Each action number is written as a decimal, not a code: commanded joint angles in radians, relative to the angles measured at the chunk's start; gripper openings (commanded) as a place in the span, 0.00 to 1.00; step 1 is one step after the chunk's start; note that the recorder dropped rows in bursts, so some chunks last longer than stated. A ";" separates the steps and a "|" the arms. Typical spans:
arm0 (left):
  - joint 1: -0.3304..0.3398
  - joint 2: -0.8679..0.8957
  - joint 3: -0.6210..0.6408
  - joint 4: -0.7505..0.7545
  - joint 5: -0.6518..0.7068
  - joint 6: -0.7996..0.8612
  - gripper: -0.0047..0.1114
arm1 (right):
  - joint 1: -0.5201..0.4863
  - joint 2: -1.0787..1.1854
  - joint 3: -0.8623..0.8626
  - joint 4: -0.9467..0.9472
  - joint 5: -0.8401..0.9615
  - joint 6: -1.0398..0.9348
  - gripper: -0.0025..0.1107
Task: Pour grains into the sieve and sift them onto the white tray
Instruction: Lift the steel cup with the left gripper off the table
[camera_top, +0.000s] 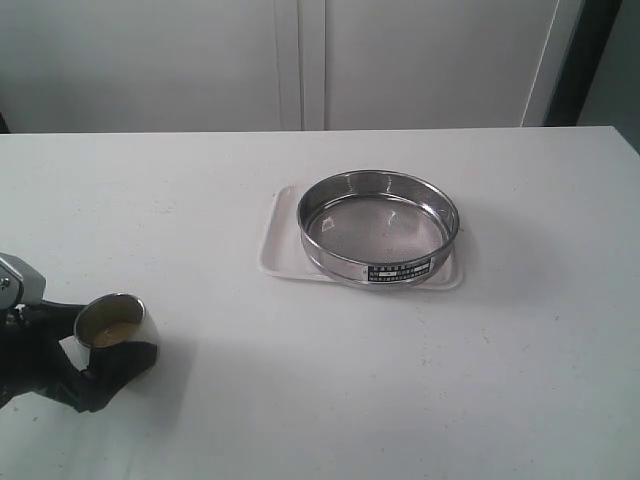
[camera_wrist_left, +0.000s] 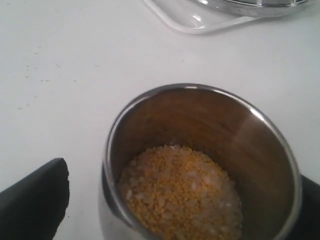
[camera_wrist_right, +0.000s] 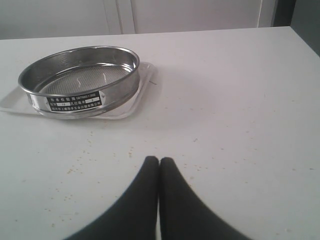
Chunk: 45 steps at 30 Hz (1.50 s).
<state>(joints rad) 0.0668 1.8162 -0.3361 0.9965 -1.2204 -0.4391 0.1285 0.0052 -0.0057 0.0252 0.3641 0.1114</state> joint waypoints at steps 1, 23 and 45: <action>0.000 -0.002 -0.018 0.012 -0.001 -0.011 0.95 | 0.003 -0.005 0.006 0.003 -0.014 -0.002 0.02; 0.000 0.070 -0.061 0.005 -0.001 -0.007 0.94 | 0.003 -0.005 0.006 0.003 -0.014 -0.002 0.02; 0.000 0.070 -0.061 -0.040 -0.001 -0.007 0.04 | 0.003 -0.005 0.006 0.003 -0.014 -0.002 0.02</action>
<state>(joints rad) 0.0668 1.8861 -0.3950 0.9640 -1.2204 -0.4429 0.1285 0.0052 -0.0057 0.0252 0.3641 0.1114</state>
